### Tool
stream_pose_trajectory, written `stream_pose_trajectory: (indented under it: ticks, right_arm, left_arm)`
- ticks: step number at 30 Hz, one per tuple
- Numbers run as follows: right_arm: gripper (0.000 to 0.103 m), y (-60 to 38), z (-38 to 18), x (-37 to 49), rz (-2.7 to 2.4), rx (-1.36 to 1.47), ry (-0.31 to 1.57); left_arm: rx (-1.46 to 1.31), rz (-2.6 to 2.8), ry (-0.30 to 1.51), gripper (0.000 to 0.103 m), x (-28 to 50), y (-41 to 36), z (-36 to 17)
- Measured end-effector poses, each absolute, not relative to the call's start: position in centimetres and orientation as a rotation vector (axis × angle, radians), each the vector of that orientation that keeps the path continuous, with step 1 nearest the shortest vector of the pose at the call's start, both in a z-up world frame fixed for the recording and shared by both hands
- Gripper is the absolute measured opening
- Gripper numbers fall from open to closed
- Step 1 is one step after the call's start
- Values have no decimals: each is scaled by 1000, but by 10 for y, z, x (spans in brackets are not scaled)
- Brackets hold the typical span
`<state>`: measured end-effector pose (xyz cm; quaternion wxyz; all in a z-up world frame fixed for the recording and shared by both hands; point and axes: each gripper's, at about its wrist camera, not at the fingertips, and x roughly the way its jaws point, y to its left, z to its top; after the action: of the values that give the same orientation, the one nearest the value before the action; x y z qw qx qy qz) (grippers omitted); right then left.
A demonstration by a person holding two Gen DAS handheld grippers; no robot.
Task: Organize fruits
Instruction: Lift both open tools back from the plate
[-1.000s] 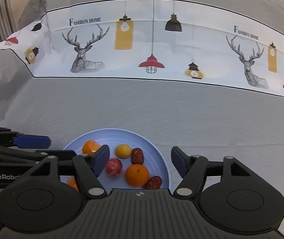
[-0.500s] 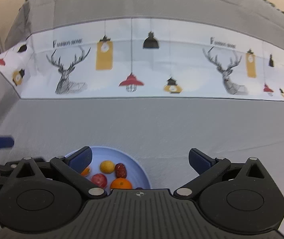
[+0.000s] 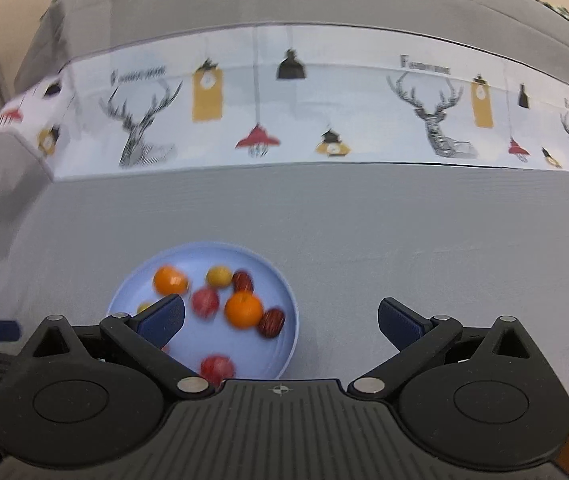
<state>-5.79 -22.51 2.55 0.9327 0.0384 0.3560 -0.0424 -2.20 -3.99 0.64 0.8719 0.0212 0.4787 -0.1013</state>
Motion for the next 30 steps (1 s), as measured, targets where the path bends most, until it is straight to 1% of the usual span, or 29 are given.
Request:
stream_pose_trajectory:
  ticks: [4, 10, 18, 22, 30]
  right_arm:
    - [102, -216, 14, -48, -85, 9, 767]
    - [102, -219, 0, -34, -94, 42, 839]
    - [102, -218, 4, -38, -80, 39, 830]
    - [102, -222, -4, -36, -84, 29, 857]
    - [102, -223, -7, -35, -84, 27, 855]
  left_arm:
    - [41, -173, 956, 102, -11, -36, 9]
    - [17, -167, 1015, 102, -4, -31, 2]
    - [34, -172, 1035, 102, -4, -39, -4]
    - [47, -176, 1044, 102, -5, -42, -6]
    - [45, -179, 1056, 102, -4, -42, -9]
